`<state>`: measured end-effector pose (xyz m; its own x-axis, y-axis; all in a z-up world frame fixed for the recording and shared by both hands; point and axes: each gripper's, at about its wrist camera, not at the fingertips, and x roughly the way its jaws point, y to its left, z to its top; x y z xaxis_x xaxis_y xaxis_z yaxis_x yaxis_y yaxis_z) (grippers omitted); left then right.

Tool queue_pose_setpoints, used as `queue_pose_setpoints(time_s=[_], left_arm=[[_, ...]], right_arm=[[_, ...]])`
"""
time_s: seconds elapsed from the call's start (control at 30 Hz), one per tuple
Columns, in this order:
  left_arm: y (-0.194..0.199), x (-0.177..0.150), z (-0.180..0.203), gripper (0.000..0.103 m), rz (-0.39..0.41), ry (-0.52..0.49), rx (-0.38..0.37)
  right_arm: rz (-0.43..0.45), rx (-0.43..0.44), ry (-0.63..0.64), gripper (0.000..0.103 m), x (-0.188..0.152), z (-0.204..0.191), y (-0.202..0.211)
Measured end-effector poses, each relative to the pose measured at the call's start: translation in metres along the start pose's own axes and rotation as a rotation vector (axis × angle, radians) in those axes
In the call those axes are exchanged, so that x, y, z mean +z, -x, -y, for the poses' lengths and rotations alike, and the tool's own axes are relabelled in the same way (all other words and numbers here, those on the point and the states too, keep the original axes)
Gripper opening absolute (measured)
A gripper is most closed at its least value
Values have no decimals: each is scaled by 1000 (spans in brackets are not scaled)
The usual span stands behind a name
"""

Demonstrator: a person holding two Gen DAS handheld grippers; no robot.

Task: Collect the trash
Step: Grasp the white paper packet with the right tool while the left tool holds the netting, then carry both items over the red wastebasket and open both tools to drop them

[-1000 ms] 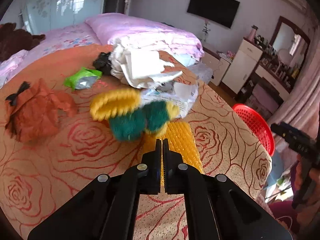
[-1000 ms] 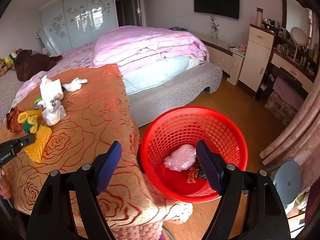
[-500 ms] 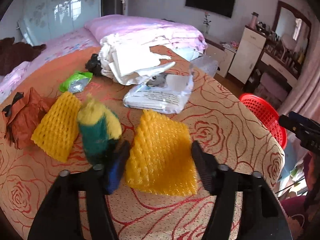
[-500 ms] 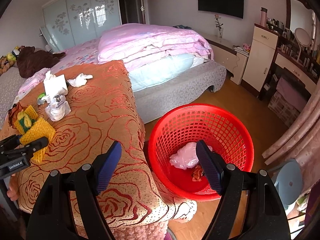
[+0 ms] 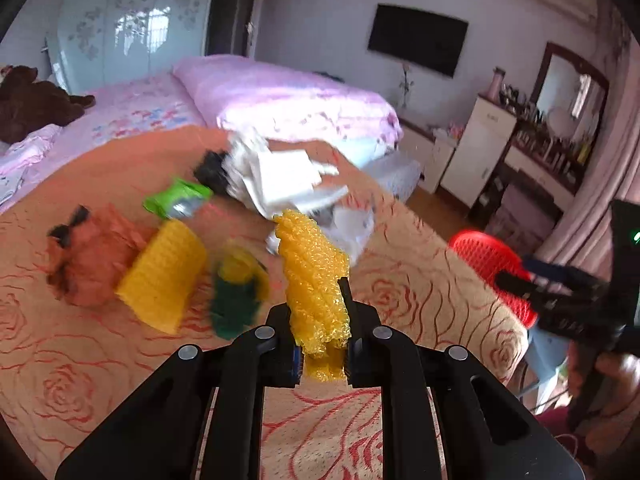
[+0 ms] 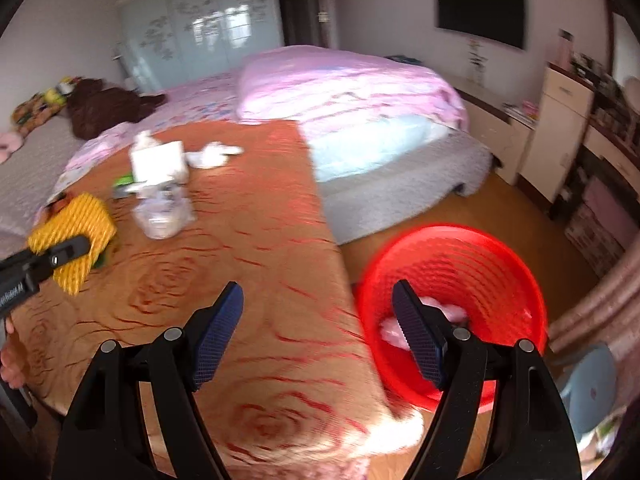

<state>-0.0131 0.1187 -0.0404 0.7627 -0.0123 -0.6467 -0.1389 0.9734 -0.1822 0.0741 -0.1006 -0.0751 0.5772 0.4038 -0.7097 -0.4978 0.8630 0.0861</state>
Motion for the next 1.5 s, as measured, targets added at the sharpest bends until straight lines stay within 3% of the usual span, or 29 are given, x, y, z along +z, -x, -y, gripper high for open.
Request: queue_pose_setpoints(time_s=[0.17, 0.3, 0.47, 0.7, 1.0, 1.3, 1.5], left_arm=[[22, 8, -17, 13, 65, 34, 29], [31, 11, -29, 13, 91, 64, 44], [35, 13, -35, 13, 105, 77, 62], [33, 12, -44, 13, 104, 95, 65], [34, 9, -45, 13, 108, 93, 66], [37, 10, -37, 14, 114, 77, 55], [35, 12, -23, 14, 113, 65, 41]], right_arm=[[20, 83, 126, 74, 20, -40, -17], [32, 152, 198, 81, 39, -69, -36], [-13, 237, 287, 81, 58, -101, -66], [-64, 240, 331, 81, 73, -121, -98], [-98, 280, 376, 43, 60, -130, -97], [-86, 297, 340, 39, 33, -119, -55], [-24, 214, 305, 39, 21, -102, -24]])
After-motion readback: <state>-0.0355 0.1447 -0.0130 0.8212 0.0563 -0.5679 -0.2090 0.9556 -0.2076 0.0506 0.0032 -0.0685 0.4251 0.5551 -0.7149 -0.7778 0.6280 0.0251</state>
